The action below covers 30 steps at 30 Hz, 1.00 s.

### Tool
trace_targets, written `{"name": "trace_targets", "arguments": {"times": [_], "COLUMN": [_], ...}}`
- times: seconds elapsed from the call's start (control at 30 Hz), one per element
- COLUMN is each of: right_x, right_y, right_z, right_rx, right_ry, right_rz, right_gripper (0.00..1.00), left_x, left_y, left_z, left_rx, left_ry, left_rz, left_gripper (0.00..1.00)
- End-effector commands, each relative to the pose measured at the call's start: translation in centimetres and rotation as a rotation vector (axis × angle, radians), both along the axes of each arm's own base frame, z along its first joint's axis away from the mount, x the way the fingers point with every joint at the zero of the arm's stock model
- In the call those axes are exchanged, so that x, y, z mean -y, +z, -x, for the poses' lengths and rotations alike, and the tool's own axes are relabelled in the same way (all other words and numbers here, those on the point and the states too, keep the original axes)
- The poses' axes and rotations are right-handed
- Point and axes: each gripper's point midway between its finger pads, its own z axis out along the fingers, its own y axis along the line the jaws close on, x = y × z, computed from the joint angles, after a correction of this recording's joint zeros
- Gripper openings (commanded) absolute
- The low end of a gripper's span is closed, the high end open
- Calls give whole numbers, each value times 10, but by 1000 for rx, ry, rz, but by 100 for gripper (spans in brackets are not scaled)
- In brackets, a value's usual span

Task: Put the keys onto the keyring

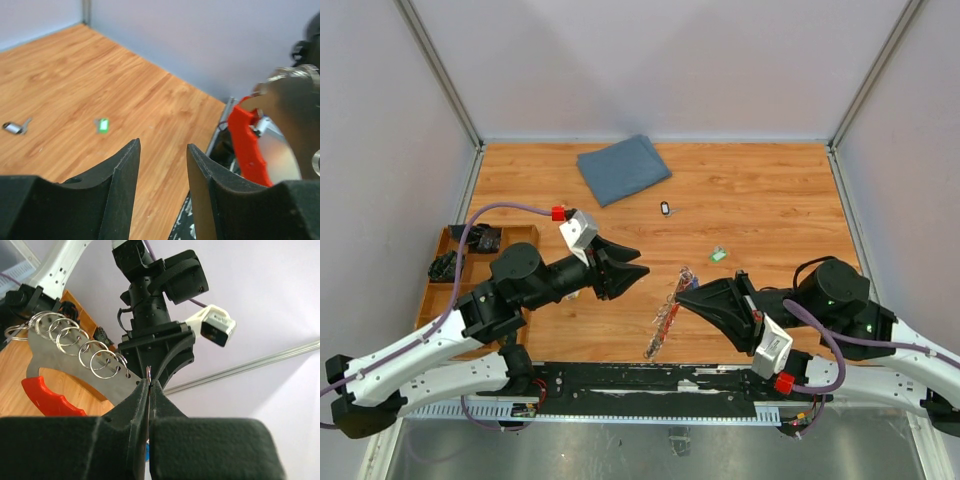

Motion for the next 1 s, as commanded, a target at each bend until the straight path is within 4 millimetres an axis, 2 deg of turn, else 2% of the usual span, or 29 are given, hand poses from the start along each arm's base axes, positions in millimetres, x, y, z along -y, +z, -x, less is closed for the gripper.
{"name": "trace_targets", "arguments": {"times": [0.0, 0.1, 0.2, 0.3, 0.53, 0.67, 0.8, 0.97], "right_x": [7, 6, 4, 5, 15, 19, 19, 16], "right_y": [9, -4, -26, -46, -75, -84, -88, -93], "right_z": [-5, -14, -27, -38, -60, -62, -59, -54], "right_rx": [114, 97, 45, -54, -416, -535, -583, -616], "right_ry": [-33, -74, -138, -201, -397, -450, -445, -422], "right_rz": [20, 92, 170, 214, 316, 361, 343, 348], "right_gripper": [0, 0, 0, 0, 0, 1, 1, 1], "left_x": [-14, -26, -44, -64, -102, -131, -155, -172], "left_y": [-25, -45, -82, -116, -185, -230, -263, -286], "left_z": [-29, -50, -73, -82, -83, -81, -72, -66], "left_rx": [-74, -149, -249, -328, -517, -685, -849, -977], "left_ry": [135, 244, 395, 527, 753, 898, 1016, 1052], "left_rz": [-39, -78, -189, -287, -415, -450, -347, -156], "left_gripper": [48, 51, 51, 53, 54, 43, 43, 43]}}
